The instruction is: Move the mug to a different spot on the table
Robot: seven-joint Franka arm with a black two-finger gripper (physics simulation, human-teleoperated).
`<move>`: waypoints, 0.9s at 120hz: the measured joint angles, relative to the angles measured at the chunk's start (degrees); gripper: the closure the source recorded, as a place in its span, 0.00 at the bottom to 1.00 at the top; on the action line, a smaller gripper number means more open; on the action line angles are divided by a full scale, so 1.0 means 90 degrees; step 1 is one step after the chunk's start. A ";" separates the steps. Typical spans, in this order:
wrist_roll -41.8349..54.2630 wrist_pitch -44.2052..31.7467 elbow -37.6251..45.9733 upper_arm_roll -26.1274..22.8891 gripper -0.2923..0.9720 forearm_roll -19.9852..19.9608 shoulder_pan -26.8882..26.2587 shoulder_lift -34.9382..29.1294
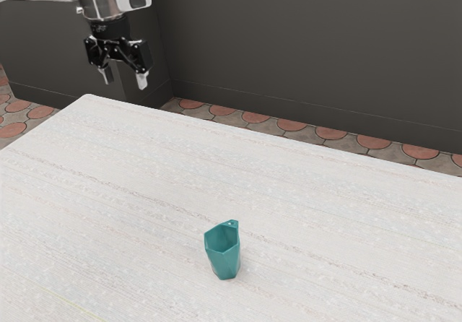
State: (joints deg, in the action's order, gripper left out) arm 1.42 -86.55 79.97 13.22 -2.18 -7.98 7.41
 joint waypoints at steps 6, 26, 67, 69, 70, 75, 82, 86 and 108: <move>-0.0003 0.0002 0.0018 -0.0014 0.24 -0.0051 -0.0021 0.0003; -0.0031 -0.0010 0.0058 -0.0020 0.24 -0.0133 -0.0200 -0.0150; -0.0360 -0.0877 0.0717 -0.0023 0.24 -0.0151 -0.1103 0.0360; -0.0376 -0.0921 0.0724 -0.0024 0.24 -0.0154 -0.1153 0.0428; -0.0383 -0.0947 0.0727 -0.0024 0.24 -0.0155 -0.1175 0.0459; -0.0421 -0.1110 0.0761 -0.0024 0.24 -0.0167 -0.1271 0.0623; -0.0466 -0.1367 0.0839 -0.0024 0.24 -0.0214 -0.1372 0.0813; -0.0488 -0.1528 0.0949 -0.0024 0.24 -0.0268 -0.1412 0.0879; -0.0676 -0.2342 0.1761 -0.0015 0.24 -0.0532 -0.1631 0.0873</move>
State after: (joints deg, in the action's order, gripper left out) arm -4.66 -107.62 95.83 13.09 -6.97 -22.66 15.26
